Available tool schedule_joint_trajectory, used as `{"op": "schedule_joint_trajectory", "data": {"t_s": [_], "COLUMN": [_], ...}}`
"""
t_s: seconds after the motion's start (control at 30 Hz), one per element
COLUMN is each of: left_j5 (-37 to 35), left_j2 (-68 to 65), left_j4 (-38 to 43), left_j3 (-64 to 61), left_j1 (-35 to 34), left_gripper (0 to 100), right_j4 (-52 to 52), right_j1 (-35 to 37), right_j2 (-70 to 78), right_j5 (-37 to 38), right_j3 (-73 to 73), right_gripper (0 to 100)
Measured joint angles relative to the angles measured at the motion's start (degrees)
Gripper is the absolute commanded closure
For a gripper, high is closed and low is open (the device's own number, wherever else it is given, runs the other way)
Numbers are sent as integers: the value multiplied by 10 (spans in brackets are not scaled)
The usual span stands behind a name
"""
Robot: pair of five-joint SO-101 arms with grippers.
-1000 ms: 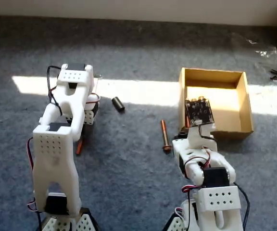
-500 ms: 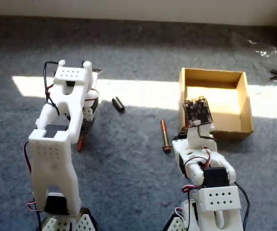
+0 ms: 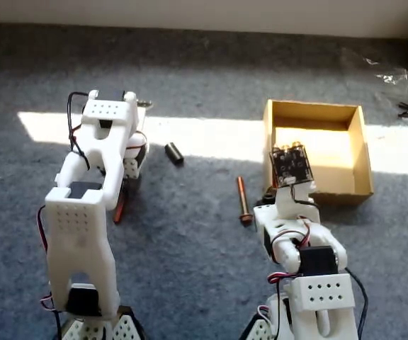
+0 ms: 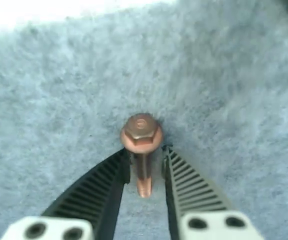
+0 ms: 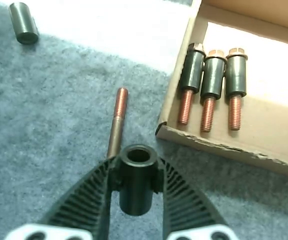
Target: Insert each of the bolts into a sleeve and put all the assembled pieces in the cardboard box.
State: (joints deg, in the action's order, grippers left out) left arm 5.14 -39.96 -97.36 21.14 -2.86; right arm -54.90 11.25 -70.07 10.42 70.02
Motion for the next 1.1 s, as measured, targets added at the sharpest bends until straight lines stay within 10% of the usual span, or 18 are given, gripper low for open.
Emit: {"op": "schedule_joint_trajectory", "data": {"t_s": [1.1], "left_j5": [2], "left_j2": [5], "left_j4": [139], "left_j3": [-57], "left_j1": [12], "left_gripper": [996], "right_j4": [0], "right_j1": [0], "right_j2": [0], "right_j5": [0], "right_j3": [0], "right_gripper": [995]}}
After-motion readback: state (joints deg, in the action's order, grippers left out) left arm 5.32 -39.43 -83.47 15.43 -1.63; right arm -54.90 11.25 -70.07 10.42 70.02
